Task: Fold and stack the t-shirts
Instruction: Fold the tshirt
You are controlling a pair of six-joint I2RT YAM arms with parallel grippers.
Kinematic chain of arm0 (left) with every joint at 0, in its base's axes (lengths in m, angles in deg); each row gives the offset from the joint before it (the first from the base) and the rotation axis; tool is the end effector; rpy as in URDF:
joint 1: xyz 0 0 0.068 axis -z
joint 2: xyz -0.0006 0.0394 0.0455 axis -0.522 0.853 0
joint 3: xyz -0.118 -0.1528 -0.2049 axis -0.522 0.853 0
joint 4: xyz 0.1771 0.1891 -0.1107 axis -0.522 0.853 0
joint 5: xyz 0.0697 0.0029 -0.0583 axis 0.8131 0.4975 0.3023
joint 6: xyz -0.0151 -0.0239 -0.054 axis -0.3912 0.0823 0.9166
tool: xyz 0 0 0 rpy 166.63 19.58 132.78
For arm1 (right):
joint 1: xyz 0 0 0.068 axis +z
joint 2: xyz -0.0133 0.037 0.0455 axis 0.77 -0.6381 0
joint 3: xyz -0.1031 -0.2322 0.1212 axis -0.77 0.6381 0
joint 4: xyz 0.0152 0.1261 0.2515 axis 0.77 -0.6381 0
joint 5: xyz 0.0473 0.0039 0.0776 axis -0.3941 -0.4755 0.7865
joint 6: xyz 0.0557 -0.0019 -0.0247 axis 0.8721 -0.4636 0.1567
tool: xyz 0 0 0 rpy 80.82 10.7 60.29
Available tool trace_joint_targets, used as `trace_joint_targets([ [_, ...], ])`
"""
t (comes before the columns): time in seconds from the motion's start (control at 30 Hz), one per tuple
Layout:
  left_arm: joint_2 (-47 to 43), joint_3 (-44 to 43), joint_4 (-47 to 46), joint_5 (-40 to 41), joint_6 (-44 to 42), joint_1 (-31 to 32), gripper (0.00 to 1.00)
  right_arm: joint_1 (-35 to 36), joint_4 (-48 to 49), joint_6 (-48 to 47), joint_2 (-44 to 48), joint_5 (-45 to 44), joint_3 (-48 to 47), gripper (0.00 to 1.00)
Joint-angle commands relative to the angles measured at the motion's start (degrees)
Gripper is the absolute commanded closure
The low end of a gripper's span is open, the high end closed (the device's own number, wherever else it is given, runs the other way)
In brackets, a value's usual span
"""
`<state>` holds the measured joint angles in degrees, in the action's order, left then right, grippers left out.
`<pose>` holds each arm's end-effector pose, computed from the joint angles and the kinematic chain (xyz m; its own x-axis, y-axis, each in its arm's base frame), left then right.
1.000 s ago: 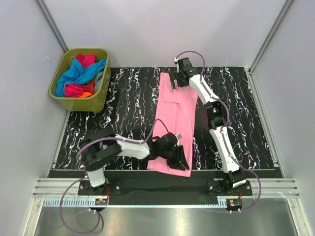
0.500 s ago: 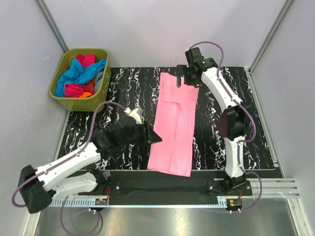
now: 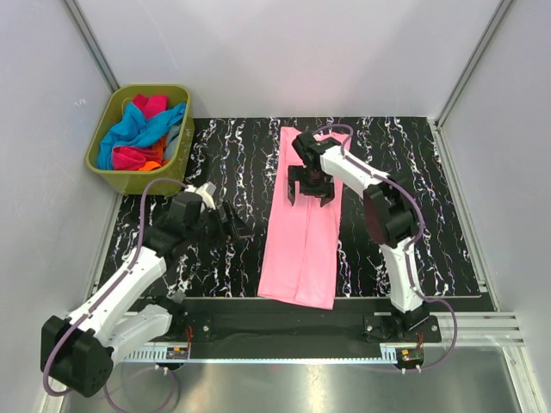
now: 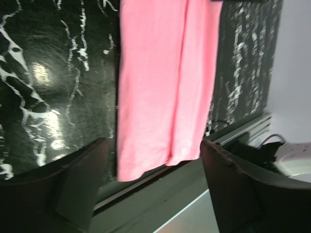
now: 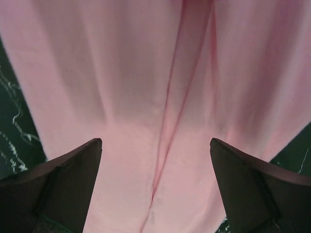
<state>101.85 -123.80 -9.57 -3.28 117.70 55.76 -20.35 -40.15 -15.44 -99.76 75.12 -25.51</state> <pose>0.1926 -0.1033 0.2462 -0.8564 -0.3307 -0.3965 0.0310 0.7337 -0.6788 0.4162 0.2400 0.1833 -0.9757 -0.0480 -0.2139 -0.0715 0.9921 0.1033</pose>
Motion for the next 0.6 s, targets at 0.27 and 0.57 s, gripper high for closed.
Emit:
trace_joint_targets([
  [0.27,8.13,3.49,-11.91,-21.22,-7.25,-4.52,0.17,-0.47,0.95,-4.52,-16.16,-11.85,-20.43,0.00],
  [0.57,6.73,5.87,-12.53,-18.77,-6.19,-4.52,0.20,0.50,-14.17,-8.22,-8.20,-16.34,-26.56,0.00],
])
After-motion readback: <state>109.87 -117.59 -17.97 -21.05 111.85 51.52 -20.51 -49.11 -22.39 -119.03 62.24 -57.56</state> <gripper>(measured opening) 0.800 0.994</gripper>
